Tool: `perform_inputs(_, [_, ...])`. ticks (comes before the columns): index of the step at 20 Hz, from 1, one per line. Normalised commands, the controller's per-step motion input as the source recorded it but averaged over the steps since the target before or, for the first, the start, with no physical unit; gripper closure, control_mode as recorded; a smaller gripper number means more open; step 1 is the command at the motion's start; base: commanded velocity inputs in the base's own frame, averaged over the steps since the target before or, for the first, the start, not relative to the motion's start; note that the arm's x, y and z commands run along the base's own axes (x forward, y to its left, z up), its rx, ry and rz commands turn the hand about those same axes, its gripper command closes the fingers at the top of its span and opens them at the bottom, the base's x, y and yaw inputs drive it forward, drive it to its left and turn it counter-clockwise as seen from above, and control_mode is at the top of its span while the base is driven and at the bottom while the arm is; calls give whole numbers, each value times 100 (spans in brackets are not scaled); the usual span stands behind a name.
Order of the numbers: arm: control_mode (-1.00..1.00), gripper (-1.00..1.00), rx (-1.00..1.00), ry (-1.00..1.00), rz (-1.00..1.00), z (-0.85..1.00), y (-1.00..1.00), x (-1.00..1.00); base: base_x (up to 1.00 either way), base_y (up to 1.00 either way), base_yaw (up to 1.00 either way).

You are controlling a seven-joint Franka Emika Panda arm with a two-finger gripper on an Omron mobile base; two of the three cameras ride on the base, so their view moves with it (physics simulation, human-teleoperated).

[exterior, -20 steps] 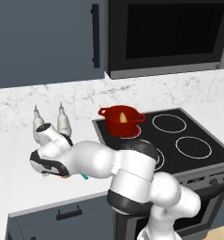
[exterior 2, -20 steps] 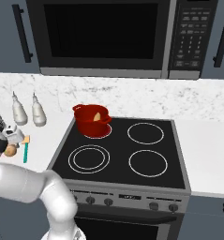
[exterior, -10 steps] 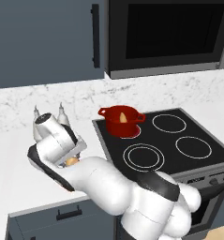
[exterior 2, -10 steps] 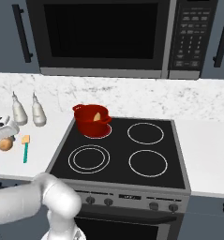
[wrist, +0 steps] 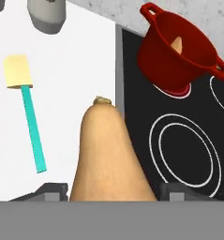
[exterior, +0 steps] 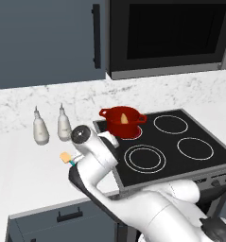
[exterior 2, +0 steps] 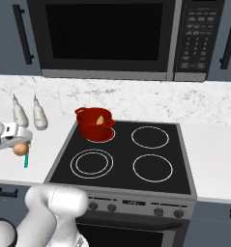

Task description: Put the potato and squash in the pot. Retrieve the spatula and lightly stir the vegetables in the pot.

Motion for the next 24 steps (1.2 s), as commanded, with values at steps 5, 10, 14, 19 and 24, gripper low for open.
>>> perform_inputs(5, [-100,100,6,-13,-7,57,-62,58,0,0,0])
perform_inputs(10, [-100,100,1,-6,-6,13,-21,70,0,0,0])
perform_inputs(14, [-100,100,0,-10,-5,10,-6,61,0,0,0])
perform_inputs(19, [-100,100,4,-7,-6,64,-32,20,0,0,0])
perform_inputs(24, [-100,100,9,0,-5,57,-53,31,0,0,0])
